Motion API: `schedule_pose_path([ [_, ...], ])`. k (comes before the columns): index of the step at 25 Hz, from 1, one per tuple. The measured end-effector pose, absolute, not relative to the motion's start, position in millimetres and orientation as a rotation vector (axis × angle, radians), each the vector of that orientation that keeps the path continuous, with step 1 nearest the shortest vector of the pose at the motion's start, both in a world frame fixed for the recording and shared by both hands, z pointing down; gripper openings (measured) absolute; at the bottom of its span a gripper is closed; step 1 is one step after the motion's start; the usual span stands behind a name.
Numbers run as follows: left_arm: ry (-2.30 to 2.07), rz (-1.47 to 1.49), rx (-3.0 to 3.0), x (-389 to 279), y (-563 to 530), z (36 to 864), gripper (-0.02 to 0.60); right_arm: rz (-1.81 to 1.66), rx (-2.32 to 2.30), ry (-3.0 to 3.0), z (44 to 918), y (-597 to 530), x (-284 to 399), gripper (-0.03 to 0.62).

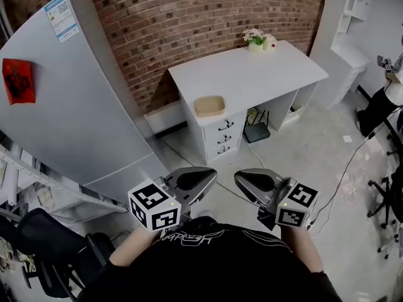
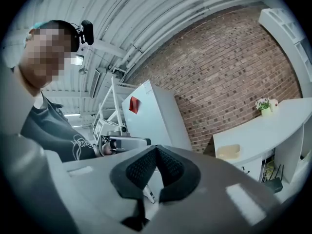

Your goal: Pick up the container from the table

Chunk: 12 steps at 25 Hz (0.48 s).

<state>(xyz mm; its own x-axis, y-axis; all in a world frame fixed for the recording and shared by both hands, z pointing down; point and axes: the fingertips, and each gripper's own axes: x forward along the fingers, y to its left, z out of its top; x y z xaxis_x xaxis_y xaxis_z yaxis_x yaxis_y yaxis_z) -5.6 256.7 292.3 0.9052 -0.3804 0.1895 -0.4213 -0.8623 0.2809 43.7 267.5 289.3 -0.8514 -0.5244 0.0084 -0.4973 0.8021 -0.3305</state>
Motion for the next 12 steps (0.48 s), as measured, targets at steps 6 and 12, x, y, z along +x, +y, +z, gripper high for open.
schedule_pose_path([
  [6, -0.591, 0.181, 2.714, -7.3, 243.1, 300.3, 0.003, -0.582, -0.846, 2.833, 294.5, 250.8, 49.6, 0.005],
  [12, -0.589, 0.144, 2.639, -19.2, 213.6, 313.7, 0.003, -0.643, -0.863, 2.814, 303.5, 223.6, 44.5, 0.005],
])
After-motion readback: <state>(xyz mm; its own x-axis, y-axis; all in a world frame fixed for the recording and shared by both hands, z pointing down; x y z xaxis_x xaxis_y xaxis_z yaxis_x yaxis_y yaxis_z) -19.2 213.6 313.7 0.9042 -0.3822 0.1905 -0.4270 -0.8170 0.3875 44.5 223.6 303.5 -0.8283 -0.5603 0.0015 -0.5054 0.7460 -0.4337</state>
